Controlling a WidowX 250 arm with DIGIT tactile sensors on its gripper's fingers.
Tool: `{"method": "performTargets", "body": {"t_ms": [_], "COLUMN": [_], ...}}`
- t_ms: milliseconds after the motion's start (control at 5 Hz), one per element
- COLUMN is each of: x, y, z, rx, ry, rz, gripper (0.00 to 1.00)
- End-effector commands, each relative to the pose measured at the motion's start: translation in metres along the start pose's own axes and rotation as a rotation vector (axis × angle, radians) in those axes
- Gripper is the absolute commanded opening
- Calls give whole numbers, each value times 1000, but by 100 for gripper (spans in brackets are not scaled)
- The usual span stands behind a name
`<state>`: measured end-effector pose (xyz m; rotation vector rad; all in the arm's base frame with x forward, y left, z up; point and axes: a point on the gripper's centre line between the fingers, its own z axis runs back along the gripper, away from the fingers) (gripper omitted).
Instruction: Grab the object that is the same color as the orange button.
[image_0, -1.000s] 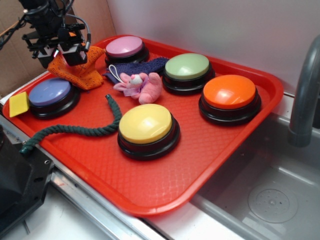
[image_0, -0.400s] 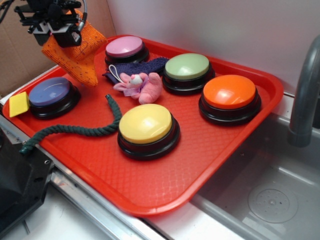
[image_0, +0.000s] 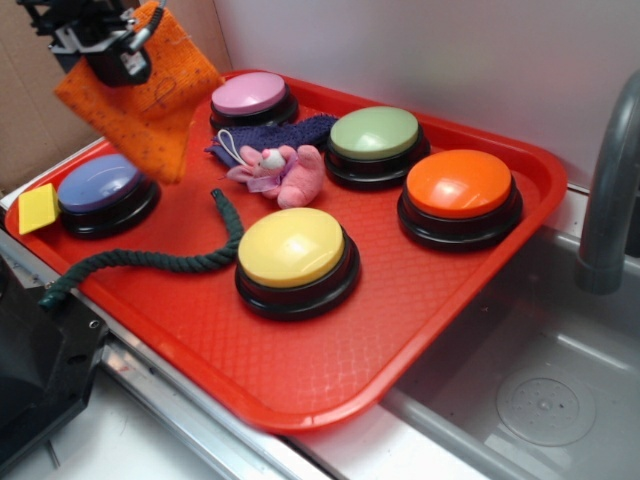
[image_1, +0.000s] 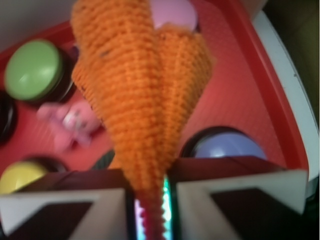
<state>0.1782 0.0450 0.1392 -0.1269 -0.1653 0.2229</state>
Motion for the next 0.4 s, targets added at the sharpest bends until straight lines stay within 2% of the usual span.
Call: {"method": "performTargets", "body": {"t_ms": [0, 200], "x": [-36, -40], "y": [0, -2], "z": [15, 15], "rx": [-42, -52], "ry": [14, 59], "rz": [-117, -114], "gripper": [0, 0]}}
